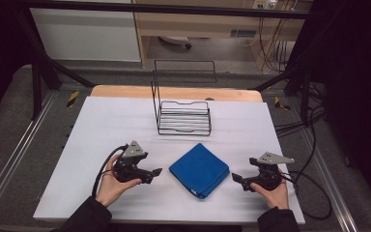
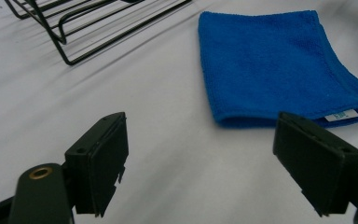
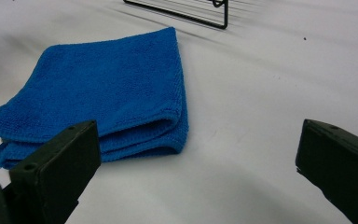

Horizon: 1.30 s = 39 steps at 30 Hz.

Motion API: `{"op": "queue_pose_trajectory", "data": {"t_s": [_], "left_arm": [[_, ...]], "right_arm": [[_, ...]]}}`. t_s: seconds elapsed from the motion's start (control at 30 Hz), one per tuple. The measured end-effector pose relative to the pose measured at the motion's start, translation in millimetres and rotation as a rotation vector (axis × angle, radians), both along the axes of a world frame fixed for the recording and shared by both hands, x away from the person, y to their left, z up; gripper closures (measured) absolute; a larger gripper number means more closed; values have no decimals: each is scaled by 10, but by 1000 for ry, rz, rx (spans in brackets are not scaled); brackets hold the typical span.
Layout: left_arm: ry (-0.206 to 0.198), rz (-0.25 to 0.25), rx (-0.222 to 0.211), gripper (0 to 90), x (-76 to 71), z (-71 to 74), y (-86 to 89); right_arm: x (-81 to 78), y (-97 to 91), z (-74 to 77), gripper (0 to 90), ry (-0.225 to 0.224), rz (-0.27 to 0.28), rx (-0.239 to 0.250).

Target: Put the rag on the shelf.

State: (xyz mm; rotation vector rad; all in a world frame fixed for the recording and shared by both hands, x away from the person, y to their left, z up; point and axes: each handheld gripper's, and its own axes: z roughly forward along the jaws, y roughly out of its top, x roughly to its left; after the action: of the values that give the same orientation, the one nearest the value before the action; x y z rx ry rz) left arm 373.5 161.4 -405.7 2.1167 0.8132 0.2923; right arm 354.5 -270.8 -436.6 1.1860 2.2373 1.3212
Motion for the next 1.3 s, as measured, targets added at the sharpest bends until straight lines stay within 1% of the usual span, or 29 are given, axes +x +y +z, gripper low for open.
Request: {"op": "queue_pose_trajectory", "data": {"t_s": [0.23,0.33,0.43,0.5,0.53,0.57,0.67,0.8,0.9,0.97,1.1,1.17,1.3], "left_arm": [[17,-3,14,249,77,-12,-193],[26,-6,20,299,115,-29,-274],[42,-7,16,358,153,-59,-351],[50,-12,23,370,177,-87,-405],[51,-15,31,402,187,-103,-432],[60,-14,37,419,205,-142,-478],[70,-13,48,474,224,-182,-508],[101,-8,71,531,250,-260,-544],[107,-6,69,573,250,-287,-556],[122,-10,77,595,254,-309,-565],[135,-10,77,644,248,-357,-592],[147,-20,81,669,244,-382,-609],[154,-24,76,738,237,-390,-619]], "right_arm": [[-1,4,-1,6,7,-1,0],[2,3,-4,6,4,2,-4],[2,3,-3,6,6,1,-4],[2,3,-4,6,6,1,-5],[3,4,-4,6,7,0,-4],[3,4,-3,6,7,0,-4],[2,4,-4,7,7,1,-3],[12,13,-11,8,9,5,-7],[19,26,-17,9,12,8,-12],[19,40,-18,9,13,11,-12],[23,71,-22,10,15,21,-17],[28,85,-25,10,16,27,-22],[28,103,-24,11,16,28,-20]]}}
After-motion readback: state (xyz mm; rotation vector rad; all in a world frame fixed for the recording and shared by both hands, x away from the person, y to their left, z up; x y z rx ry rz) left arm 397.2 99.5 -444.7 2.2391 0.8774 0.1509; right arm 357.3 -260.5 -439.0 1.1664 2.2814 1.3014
